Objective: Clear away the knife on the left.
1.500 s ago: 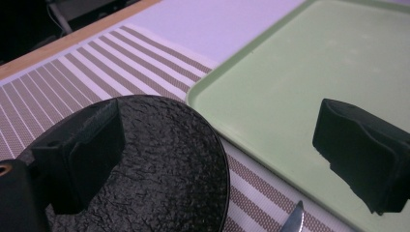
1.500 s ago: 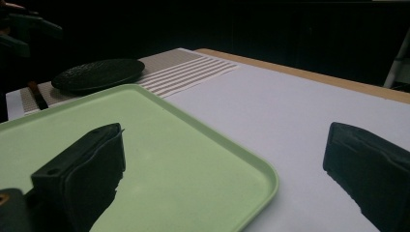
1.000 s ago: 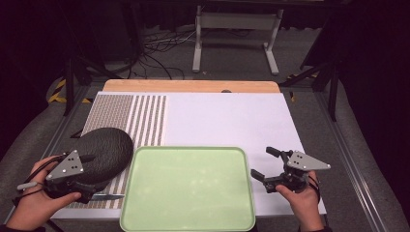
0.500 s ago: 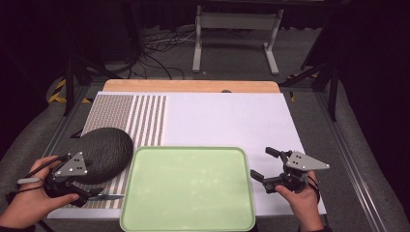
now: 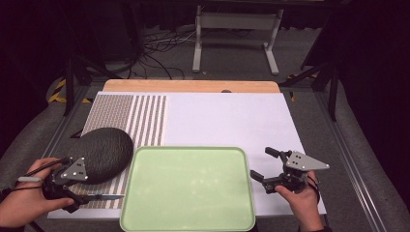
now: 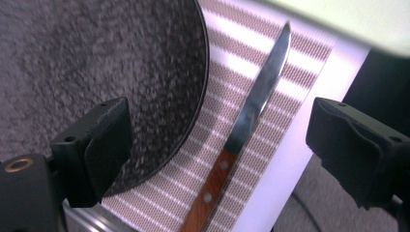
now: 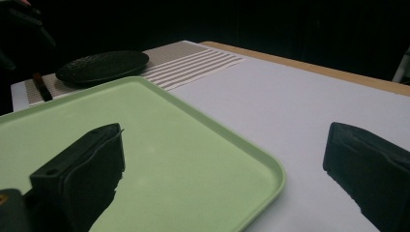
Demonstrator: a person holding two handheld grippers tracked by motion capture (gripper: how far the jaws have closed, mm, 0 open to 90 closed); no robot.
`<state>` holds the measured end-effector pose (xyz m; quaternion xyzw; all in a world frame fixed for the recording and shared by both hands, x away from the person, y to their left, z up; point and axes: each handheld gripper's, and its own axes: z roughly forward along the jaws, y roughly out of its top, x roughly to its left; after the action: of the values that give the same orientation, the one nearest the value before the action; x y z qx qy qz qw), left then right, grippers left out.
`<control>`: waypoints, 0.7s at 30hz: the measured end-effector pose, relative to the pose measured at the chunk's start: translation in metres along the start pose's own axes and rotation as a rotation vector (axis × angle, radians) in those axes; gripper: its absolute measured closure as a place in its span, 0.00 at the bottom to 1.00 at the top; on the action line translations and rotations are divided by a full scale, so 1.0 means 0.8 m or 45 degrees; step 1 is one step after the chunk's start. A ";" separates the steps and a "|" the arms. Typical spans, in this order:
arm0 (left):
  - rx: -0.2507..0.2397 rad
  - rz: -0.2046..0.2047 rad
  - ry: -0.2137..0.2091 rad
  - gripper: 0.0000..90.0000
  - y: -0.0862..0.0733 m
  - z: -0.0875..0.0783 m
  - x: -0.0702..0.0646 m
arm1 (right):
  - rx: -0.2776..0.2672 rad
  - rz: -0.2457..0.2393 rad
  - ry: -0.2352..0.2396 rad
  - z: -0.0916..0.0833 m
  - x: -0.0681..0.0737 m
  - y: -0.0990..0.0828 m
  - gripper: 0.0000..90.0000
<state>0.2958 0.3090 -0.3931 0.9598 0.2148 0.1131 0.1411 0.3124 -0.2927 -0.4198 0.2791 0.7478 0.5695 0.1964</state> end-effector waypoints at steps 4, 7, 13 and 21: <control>0.056 0.008 0.000 0.11 -0.003 0.003 0.001 | 0.001 -0.002 0.002 0.000 0.000 0.000 0.02; 0.076 0.014 -0.009 0.12 -0.003 0.005 0.001 | 0.002 -0.003 0.002 0.000 0.000 0.000 0.02; 0.168 0.041 -0.029 0.13 -0.004 0.010 0.001 | 0.011 -0.020 -0.002 0.001 0.001 0.001 0.02; 0.203 0.042 -0.071 0.13 -0.009 0.016 0.004 | 0.008 -0.017 -0.002 -0.001 0.001 0.001 0.02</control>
<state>0.2993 0.3139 -0.4068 0.9741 0.2033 0.0712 0.0684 0.3118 -0.2925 -0.4192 0.2752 0.7511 0.5658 0.1999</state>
